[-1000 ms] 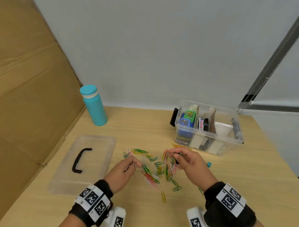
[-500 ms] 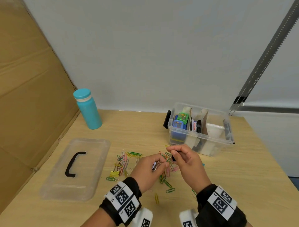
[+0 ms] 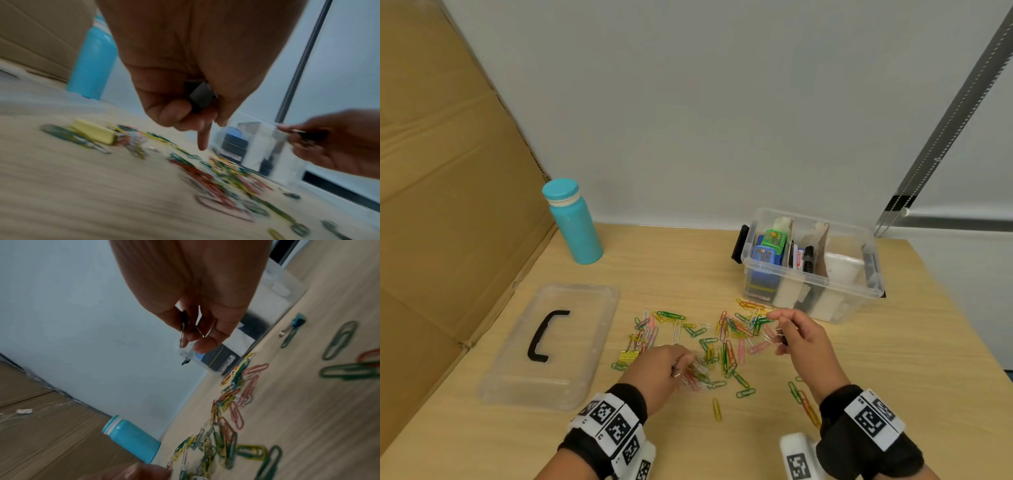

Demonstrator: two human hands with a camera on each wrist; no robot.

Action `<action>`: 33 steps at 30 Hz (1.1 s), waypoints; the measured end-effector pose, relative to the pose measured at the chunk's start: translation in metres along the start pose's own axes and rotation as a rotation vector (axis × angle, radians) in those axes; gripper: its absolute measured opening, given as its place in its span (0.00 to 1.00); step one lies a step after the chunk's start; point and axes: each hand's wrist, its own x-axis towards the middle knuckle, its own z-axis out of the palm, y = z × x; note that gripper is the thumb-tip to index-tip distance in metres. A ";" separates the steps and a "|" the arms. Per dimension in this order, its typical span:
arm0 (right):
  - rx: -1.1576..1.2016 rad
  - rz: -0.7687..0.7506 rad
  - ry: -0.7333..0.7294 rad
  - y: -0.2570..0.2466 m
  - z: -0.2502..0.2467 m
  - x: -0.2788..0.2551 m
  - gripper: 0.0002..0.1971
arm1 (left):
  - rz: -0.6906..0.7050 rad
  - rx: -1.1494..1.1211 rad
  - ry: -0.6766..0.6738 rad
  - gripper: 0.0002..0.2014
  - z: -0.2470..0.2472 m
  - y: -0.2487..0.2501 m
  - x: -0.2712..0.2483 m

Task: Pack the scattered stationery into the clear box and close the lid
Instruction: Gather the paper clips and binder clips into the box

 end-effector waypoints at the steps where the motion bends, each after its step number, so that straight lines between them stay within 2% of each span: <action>1: -0.008 0.016 0.015 0.003 -0.002 0.000 0.14 | -0.035 0.018 0.043 0.16 -0.005 -0.009 -0.001; 6: -0.015 0.093 0.060 0.016 -0.018 -0.001 0.12 | -0.250 0.075 0.160 0.14 -0.038 -0.052 -0.010; 10: -0.019 0.163 0.082 0.025 -0.029 0.003 0.12 | -0.380 0.167 0.071 0.11 -0.050 -0.064 -0.013; 13: -0.111 0.175 0.060 0.029 -0.036 0.008 0.11 | -0.373 0.154 0.000 0.12 -0.046 -0.066 -0.008; 17: -0.580 0.125 0.005 0.035 -0.050 0.012 0.14 | -0.367 0.200 -0.013 0.09 -0.042 -0.061 -0.002; 21: -0.794 0.242 -0.103 0.032 -0.057 0.019 0.15 | -0.375 0.244 -0.021 0.09 -0.043 -0.055 0.002; 25: -0.921 0.319 -0.146 0.032 -0.055 0.031 0.16 | -0.362 0.230 -0.038 0.09 -0.048 -0.051 0.002; 29: -0.980 0.322 -0.146 0.036 -0.048 0.038 0.10 | -0.325 0.088 0.024 0.07 -0.051 -0.051 -0.004; 33: -0.983 0.355 -0.167 0.033 -0.048 0.036 0.09 | -0.300 -0.001 0.066 0.05 -0.055 -0.052 -0.012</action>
